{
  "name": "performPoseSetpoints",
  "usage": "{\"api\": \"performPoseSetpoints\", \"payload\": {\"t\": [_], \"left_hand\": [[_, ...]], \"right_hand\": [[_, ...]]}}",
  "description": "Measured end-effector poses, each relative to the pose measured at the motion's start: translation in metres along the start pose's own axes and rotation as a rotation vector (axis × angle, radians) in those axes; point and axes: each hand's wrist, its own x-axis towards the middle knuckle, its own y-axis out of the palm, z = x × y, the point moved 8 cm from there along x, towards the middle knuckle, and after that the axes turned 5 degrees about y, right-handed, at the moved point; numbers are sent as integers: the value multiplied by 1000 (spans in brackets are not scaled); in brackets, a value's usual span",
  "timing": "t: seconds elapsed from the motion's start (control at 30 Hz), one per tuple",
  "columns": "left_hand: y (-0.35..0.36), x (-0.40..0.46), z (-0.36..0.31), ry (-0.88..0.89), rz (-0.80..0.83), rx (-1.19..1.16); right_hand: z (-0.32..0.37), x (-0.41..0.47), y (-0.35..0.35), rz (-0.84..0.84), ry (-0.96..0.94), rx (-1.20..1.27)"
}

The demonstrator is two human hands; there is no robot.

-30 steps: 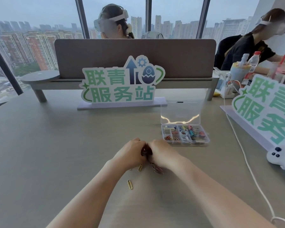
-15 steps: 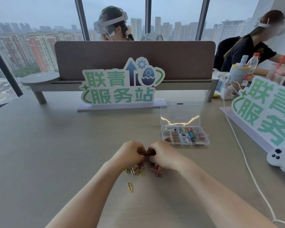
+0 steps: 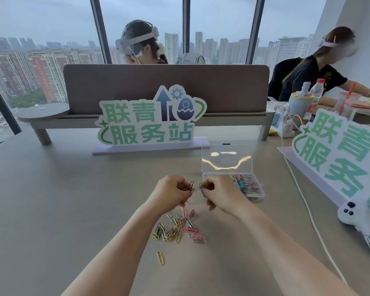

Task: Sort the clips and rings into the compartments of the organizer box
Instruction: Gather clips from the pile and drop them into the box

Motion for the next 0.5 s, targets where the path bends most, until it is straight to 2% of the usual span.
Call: {"api": "performPoseSetpoints", "payload": {"t": [0.23, 0.5], "left_hand": [[24, 35, -27, 17, -23, 14], [53, 60, -33, -2, 3, 48]], "right_hand": [[-34, 20, -39, -155, 182, 33], [-57, 28, -36, -130, 314, 135]]}}
